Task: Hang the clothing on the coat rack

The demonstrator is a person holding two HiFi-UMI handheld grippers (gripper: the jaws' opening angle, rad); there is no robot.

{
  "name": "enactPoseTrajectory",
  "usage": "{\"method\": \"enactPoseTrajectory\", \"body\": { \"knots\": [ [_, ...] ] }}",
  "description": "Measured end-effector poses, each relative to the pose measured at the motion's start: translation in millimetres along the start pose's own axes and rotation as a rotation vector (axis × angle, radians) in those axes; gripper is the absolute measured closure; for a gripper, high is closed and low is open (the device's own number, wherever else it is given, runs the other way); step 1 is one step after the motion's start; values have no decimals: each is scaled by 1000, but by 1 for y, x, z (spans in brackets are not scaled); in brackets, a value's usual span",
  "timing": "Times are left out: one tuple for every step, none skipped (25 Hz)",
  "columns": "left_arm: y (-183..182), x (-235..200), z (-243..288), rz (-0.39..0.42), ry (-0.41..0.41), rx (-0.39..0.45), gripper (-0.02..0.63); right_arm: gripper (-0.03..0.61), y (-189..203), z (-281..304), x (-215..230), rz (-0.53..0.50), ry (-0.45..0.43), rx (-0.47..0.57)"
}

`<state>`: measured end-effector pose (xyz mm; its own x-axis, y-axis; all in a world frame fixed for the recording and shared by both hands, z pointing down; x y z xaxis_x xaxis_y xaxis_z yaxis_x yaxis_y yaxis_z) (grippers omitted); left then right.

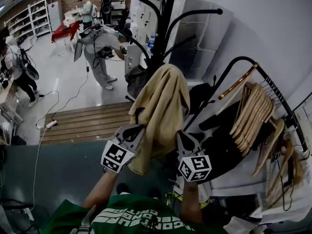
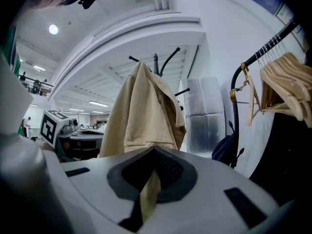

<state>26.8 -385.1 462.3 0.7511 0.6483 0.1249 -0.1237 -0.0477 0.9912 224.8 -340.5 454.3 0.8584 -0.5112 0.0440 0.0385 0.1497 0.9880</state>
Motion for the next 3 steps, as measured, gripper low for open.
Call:
{"method": "enactPoseTrajectory", "body": {
  "knots": [
    [0, 0, 0, 1, 0, -1, 609, 569, 0, 0, 0, 0, 0, -1],
    [0, 0, 1, 3, 0, -2, 609, 571, 0, 1, 0, 0, 0, -1],
    [1, 0, 1, 4, 1, -3, 609, 569, 1, 1, 0, -1, 0, -2]
  ]
}}
Point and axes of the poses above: the fingertips, and each gripper's own axes: z forward along the fingers, x to its right, y out of its underside, the point moved 6 cm from there along -z, backward along the fingers, and after that the axes turned 11 degrees about -y, right-handed, at the moved point
